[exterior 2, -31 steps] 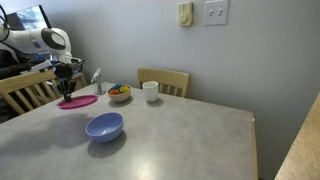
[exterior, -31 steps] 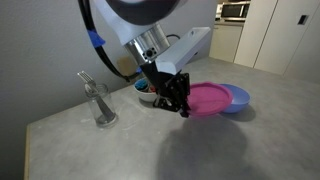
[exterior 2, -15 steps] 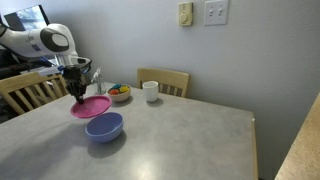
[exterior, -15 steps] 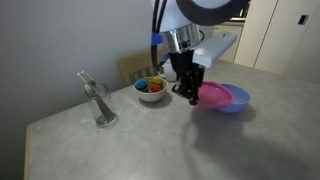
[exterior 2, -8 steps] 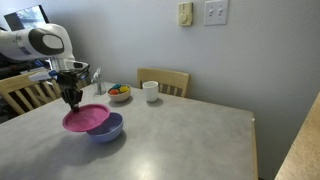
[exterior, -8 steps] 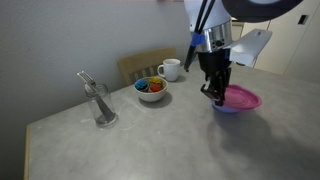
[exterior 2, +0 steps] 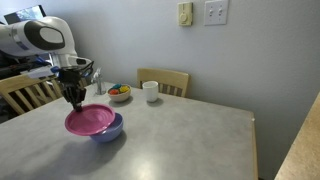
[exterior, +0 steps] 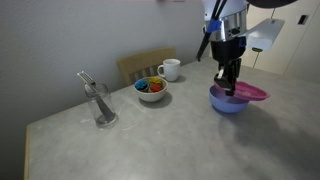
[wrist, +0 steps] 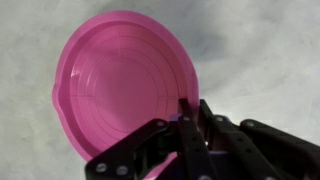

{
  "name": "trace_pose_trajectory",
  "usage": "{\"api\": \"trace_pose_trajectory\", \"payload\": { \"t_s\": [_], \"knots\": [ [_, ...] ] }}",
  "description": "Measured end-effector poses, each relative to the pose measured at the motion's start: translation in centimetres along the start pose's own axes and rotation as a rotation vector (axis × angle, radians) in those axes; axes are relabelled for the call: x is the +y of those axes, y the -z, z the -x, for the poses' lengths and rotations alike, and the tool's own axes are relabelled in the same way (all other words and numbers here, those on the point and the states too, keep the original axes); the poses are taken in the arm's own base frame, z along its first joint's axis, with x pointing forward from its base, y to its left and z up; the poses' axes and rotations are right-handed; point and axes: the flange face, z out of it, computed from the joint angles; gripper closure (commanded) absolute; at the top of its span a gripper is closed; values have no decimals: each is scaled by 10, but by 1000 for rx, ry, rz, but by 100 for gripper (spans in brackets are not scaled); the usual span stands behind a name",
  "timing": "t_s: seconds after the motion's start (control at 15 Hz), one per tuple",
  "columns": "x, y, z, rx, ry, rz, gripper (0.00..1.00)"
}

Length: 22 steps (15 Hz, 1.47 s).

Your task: Put the pink lid on the bowl

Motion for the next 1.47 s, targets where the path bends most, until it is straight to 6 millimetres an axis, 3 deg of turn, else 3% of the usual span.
{"api": "trace_pose_trajectory", "payload": {
  "t_s": [0.47, 1.13, 1.47],
  "knots": [
    [32, -2, -16, 9, 91, -15, 97],
    [26, -2, -55, 36, 199, -21, 97],
    [26, 1, -58, 6, 198, -18, 97]
  ]
}}
